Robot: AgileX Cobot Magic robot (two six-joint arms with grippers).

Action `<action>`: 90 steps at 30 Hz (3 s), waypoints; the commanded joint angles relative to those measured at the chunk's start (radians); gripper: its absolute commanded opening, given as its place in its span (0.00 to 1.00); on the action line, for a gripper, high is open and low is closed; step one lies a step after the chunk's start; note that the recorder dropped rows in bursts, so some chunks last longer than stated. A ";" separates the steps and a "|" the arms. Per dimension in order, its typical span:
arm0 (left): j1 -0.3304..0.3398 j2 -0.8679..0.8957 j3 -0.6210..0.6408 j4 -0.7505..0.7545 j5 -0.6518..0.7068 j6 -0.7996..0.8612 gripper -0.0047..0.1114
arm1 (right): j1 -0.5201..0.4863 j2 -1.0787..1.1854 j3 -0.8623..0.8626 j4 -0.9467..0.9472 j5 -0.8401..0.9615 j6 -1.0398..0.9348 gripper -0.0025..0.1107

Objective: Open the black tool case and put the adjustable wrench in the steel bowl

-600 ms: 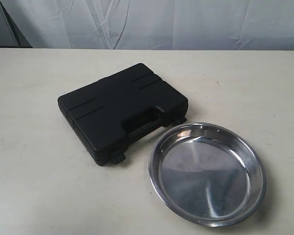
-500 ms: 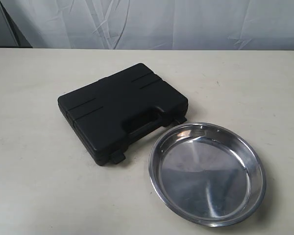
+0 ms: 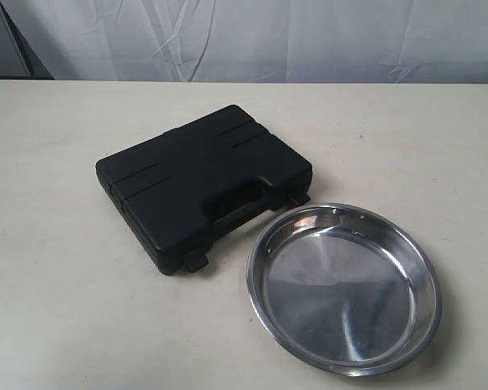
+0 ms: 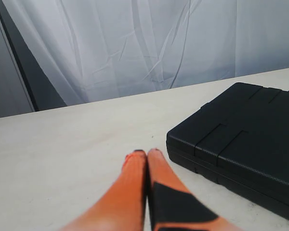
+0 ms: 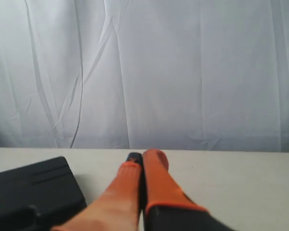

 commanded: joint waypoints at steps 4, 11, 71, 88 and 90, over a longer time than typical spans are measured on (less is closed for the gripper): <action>-0.004 0.004 -0.002 -0.003 -0.007 0.000 0.04 | -0.006 -0.005 0.002 -0.001 -0.059 -0.003 0.02; -0.004 0.004 -0.002 -0.003 -0.007 0.000 0.04 | -0.006 -0.005 0.002 0.201 -0.059 0.000 0.02; -0.004 0.004 -0.002 -0.003 -0.007 0.000 0.04 | 0.616 1.990 -1.319 -0.197 0.616 -0.815 0.41; -0.004 0.004 -0.002 -0.003 -0.007 0.000 0.04 | 0.673 2.059 -1.319 -0.222 0.610 -0.815 0.40; -0.004 0.004 -0.002 -0.003 -0.007 0.000 0.04 | 0.675 2.063 -1.319 -0.235 0.560 -0.815 0.40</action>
